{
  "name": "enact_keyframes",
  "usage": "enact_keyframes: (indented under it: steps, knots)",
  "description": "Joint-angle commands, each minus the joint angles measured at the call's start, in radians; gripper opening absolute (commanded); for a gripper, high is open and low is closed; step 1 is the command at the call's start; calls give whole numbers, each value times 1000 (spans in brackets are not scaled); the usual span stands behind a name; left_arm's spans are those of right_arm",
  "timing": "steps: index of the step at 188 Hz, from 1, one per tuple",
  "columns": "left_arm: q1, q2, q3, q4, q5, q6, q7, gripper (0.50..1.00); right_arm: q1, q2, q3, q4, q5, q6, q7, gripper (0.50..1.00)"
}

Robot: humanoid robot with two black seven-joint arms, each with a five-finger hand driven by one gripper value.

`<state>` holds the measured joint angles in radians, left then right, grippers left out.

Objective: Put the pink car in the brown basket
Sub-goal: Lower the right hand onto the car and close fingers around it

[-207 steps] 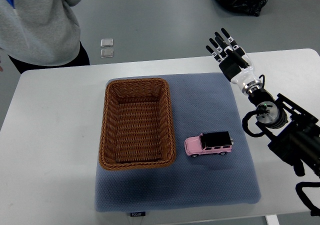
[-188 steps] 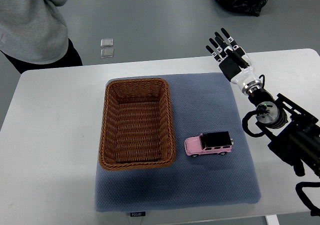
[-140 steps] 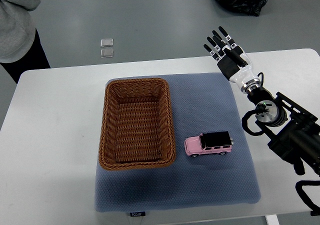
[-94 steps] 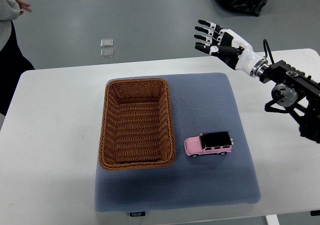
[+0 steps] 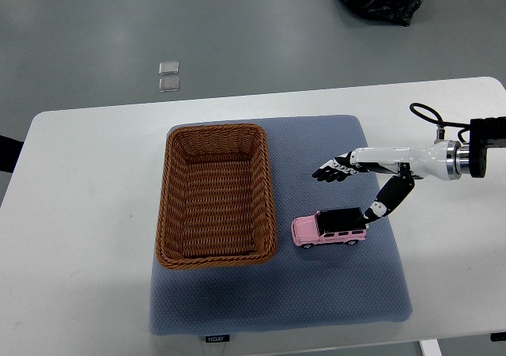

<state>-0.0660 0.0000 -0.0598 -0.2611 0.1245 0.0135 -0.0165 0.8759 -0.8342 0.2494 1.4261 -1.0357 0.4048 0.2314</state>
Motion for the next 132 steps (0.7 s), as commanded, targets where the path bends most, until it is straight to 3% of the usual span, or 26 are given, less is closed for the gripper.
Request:
enact_keyframes:
  steps: [1,132]
  knots:
    - [0,0,0,0,0,0,0,1000,-34,7,-2,2,-56,-50,3,903]
    - [0,0,-2,0,0,0,0,1000,-124,102,-1,-55,-116,-179,6,895]
